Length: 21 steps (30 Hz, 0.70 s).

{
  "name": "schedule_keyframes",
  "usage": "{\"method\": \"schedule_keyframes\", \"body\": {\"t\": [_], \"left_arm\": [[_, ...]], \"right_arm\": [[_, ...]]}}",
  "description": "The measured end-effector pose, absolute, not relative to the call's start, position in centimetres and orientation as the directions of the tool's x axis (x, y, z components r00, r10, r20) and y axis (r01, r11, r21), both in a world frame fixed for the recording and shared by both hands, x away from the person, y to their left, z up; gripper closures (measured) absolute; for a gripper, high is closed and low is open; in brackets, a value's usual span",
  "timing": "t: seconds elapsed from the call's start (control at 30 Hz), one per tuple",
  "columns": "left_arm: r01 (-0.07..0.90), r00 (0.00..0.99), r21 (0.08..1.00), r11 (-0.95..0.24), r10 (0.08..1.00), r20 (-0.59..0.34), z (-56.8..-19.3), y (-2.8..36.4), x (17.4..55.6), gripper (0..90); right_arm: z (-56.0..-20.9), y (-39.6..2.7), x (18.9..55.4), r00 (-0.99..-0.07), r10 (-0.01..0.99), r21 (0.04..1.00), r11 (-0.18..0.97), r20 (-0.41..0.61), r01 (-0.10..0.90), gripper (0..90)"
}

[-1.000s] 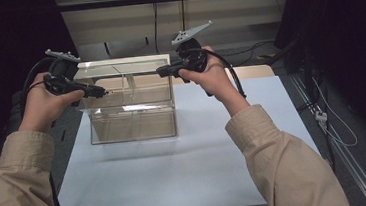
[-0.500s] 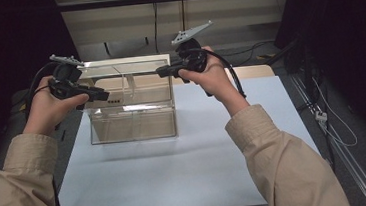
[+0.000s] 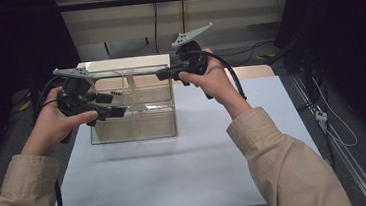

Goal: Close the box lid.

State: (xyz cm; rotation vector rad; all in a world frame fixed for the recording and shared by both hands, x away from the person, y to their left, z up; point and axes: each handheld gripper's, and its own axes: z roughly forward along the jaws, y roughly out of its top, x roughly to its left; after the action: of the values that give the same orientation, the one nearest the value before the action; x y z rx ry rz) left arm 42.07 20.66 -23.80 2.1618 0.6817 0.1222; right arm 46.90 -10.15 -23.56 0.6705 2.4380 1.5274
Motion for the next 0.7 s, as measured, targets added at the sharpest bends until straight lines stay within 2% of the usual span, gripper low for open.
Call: {"method": "schedule_keyframes", "body": {"t": [0.3,0.7], "left_arm": [[0.399,0.871,0.763,-0.508,0.469,-0.143,-25.5,19.8,40.4,19.3],[0.378,0.886,0.759,-0.530,0.444,-0.132,-27.8,19.4,39.3,17.2]], "right_arm": [[-24.3,-10.3,45.8,-0.890,0.447,0.886,0.372,0.089,0.276,90.0],[-26.1,-11.1,44.9,-0.892,0.438,0.881,0.371,0.114,0.294,90.0]]}}
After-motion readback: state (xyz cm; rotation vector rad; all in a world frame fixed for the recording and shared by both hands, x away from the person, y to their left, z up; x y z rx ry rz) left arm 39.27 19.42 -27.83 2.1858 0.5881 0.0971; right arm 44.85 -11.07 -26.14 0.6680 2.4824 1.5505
